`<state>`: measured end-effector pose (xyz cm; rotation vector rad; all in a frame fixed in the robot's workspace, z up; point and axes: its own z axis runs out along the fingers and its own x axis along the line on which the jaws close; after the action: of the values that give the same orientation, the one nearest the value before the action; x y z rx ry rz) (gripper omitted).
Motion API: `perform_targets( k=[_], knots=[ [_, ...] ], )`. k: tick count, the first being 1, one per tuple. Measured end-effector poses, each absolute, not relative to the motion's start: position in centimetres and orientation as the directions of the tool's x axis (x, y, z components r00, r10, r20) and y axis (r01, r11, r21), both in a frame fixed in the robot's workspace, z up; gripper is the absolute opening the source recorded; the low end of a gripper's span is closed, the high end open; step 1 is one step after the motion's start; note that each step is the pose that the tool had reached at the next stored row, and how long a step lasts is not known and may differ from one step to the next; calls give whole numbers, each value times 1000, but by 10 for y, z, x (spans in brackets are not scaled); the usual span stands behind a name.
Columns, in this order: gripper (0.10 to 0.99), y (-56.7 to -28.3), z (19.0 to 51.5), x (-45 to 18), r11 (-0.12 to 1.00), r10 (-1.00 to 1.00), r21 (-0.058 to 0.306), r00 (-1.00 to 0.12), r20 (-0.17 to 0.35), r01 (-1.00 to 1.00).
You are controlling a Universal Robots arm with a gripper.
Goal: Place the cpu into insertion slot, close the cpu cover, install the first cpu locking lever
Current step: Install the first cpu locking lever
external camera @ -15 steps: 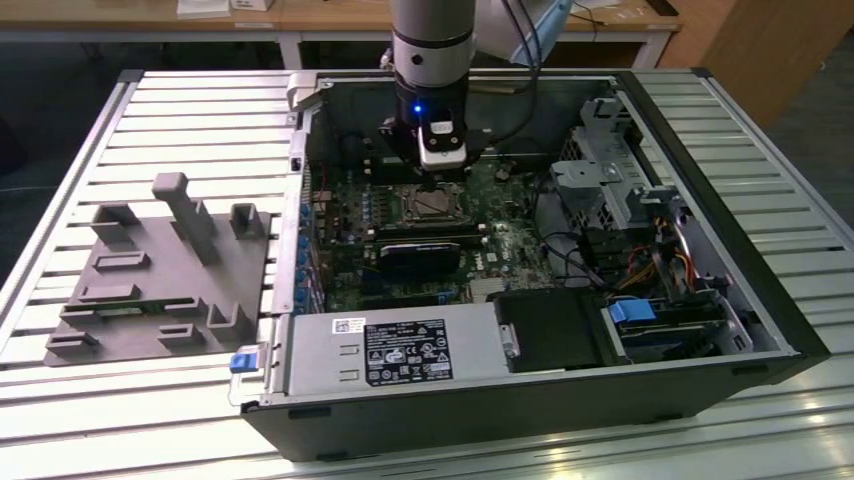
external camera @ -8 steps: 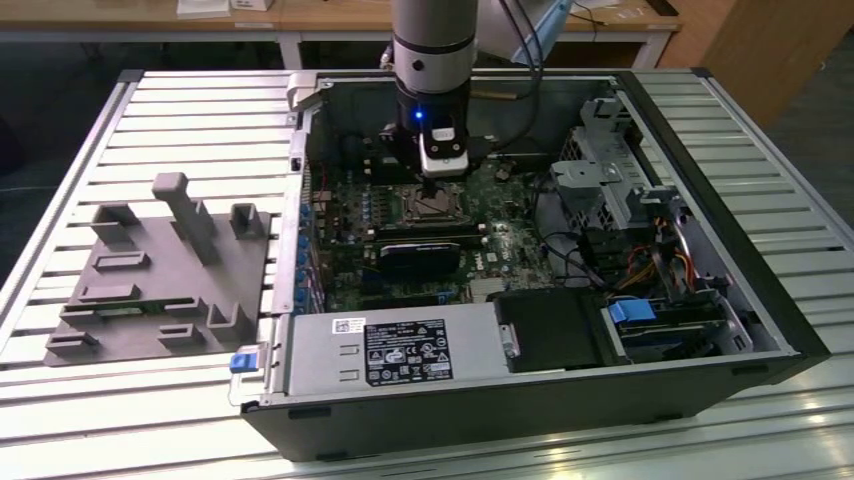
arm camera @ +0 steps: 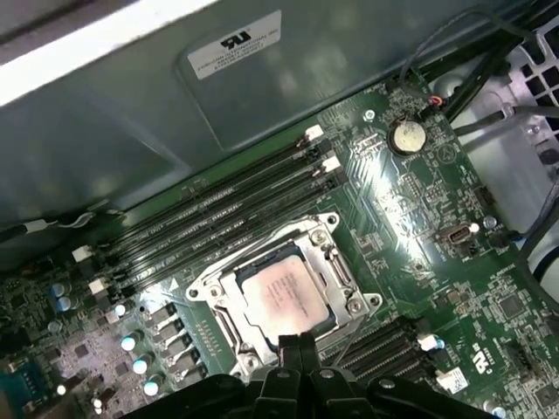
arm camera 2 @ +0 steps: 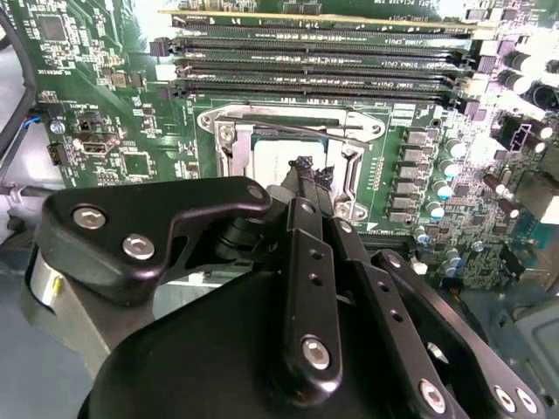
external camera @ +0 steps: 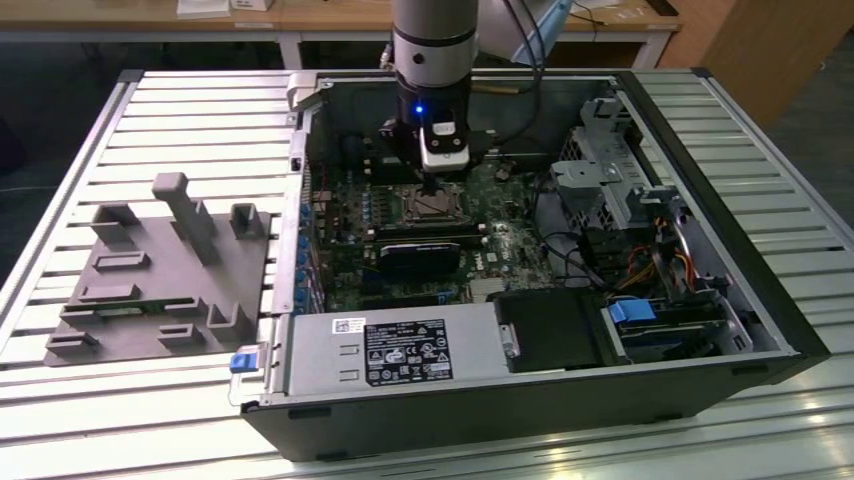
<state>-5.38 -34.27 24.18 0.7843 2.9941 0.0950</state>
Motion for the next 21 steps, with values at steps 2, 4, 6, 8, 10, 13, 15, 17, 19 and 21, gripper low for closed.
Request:
perform_targets(
  k=[2, 4, 6, 8, 10, 13, 15, 17, 19, 21],
  knots=[
    [102, -344, 242, -54, 870, 491, 70, -871, -28, 488],
    [102, -345, 242, -54, 871, 490, 69, -871, -29, 487],
    [102, -348, 242, -54, 871, 489, 69, -872, -29, 486],
    [102, -351, 242, -54, 872, 488, 69, -873, -29, 485],
    [102, -354, 242, -54, 872, 487, 69, -873, -29, 484],
    [102, -359, 242, -54, 873, 485, 69, -874, -29, 482],
    [102, -362, 242, -54, 874, 484, 69, -875, -29, 481],
    [102, -364, 242, -54, 875, 481, 69, -876, -29, 479],
    [102, -366, 242, -54, 877, 479, 69, -878, -29, 476],
    [102, -368, 242, -54, 879, 475, 69, -879, -29, 472]
  ],
)
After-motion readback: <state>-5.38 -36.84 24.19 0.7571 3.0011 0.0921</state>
